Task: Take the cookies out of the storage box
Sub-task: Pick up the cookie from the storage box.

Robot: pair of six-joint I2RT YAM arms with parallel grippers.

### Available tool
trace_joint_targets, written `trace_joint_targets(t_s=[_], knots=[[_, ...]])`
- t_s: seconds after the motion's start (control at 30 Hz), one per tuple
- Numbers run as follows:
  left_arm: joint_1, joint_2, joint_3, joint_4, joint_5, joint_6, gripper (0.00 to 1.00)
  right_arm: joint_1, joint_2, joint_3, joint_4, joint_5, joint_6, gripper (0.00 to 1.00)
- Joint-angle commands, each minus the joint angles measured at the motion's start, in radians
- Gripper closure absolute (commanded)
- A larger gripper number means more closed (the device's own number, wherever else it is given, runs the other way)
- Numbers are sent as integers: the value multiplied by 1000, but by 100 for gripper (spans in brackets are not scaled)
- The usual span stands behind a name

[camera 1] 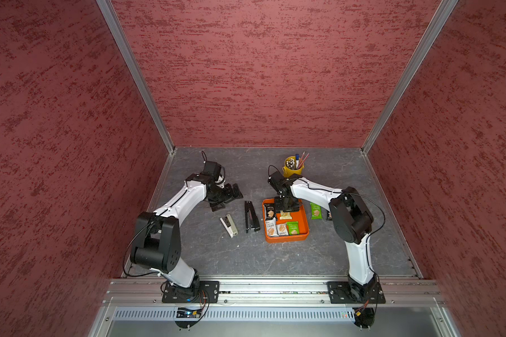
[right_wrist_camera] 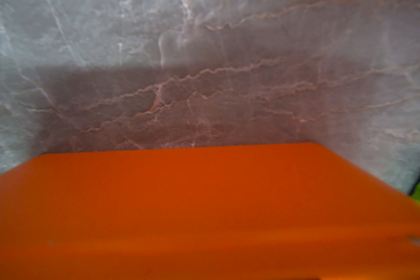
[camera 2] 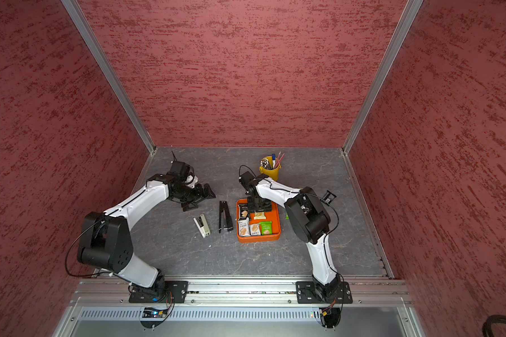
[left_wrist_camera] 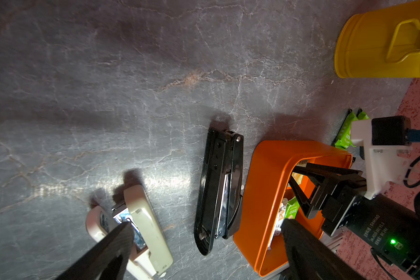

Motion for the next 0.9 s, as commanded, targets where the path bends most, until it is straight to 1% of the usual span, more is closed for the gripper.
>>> trace_joint_targets(t_s=[0.0,0.13,0.17,0.23,0.5,0.63,0.87], knots=[[8,-4,20,-1,10,16,0,8,31,28,5,7,10,40],[6,-11,10,2,9,13,0,7,27,24,1,8,8,56],[7,-14,6,5,11,12,0,8,18,19,-1,10,12,59],[8,-18,-1,9,12,12,0,8,-7,7,-1,13,16,61],[-2,-26,-14,14,13,11,0,8,-177,-66,13,7,42,61],[-30,-32,-11,16,-7,8,0,8,-264,-96,5,15,41,61],[-119,-15,28,10,-70,-3,0,0,-368,-131,-98,125,-1,61]])
